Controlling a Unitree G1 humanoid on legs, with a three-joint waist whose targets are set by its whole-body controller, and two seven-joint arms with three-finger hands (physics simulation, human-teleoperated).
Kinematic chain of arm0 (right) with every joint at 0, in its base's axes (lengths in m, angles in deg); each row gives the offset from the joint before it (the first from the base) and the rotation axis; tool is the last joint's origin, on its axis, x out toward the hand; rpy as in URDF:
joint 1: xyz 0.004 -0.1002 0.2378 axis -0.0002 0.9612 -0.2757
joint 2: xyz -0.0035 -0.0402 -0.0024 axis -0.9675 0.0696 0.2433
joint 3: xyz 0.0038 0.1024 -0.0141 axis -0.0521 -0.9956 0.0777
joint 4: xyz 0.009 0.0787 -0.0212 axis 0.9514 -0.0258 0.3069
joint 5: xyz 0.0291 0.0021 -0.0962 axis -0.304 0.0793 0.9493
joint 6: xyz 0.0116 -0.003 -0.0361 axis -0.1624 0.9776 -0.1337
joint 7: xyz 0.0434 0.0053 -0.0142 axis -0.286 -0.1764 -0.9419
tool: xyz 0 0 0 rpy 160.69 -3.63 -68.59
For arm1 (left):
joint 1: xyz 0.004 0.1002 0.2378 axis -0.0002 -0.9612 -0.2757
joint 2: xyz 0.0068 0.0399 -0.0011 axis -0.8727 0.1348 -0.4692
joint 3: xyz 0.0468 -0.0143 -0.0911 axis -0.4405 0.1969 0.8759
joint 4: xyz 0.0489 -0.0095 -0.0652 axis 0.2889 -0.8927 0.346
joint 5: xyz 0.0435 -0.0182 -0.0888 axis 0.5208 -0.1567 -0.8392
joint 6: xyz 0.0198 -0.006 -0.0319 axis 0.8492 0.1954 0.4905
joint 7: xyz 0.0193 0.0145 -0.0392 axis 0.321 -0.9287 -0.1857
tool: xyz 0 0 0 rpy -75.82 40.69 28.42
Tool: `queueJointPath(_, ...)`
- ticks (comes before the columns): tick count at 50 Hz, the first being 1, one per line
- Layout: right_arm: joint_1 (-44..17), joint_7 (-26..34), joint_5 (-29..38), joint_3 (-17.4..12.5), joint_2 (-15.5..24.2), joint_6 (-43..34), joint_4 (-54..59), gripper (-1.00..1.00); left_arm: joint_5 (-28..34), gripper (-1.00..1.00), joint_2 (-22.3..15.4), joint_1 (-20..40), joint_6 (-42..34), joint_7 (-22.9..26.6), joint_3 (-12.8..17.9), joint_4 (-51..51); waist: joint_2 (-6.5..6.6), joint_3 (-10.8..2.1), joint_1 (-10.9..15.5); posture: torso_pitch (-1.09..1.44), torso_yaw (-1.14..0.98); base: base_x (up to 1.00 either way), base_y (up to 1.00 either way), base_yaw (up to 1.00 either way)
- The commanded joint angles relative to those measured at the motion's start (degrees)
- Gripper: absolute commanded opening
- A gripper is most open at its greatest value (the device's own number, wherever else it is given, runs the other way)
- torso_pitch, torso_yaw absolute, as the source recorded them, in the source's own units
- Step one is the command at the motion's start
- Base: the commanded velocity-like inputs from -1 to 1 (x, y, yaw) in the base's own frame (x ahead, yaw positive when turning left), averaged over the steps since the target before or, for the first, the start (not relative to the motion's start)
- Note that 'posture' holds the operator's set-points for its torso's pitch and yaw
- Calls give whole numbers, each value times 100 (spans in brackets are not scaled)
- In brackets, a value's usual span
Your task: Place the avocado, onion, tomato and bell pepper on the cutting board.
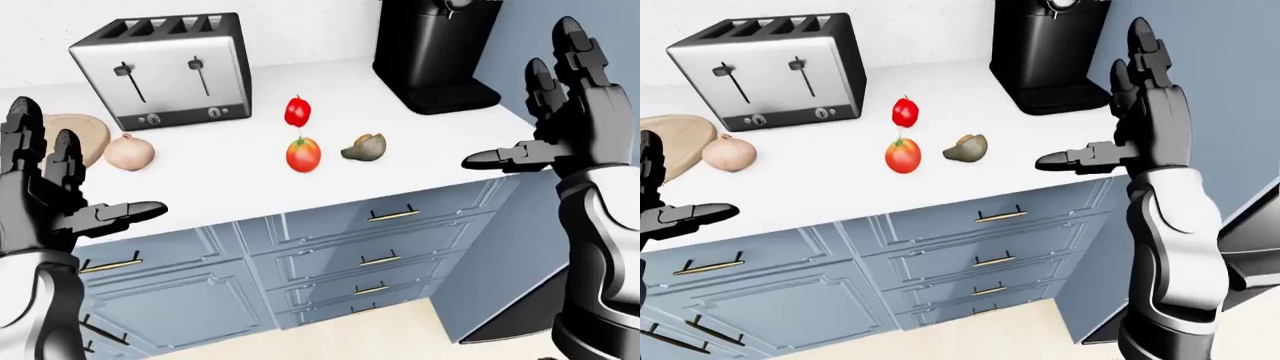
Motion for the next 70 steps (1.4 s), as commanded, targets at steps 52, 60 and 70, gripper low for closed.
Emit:
queueJointPath(52, -263, 4, 18, -6, 136, 22, -237, 100, -85, 100, -176, 116, 18, -30, 193, 357, -38, -44, -37, 0, 0, 12, 0, 0)
queueJointPath(60, -291, 10, 113, 6, 122, 23, -144, 100, -77, 100, -180, 102, 17, -4, 210, 378, 7, -146, -12, 0, 0, 0, 0, 0)
queueJointPath(70, -560, -329, 103, 31, 181, -172, -67, 100, -112, 100, -237, 120, -24, -17, 270, 417, -38, -177, 49, 0, 0, 0, 0, 0)
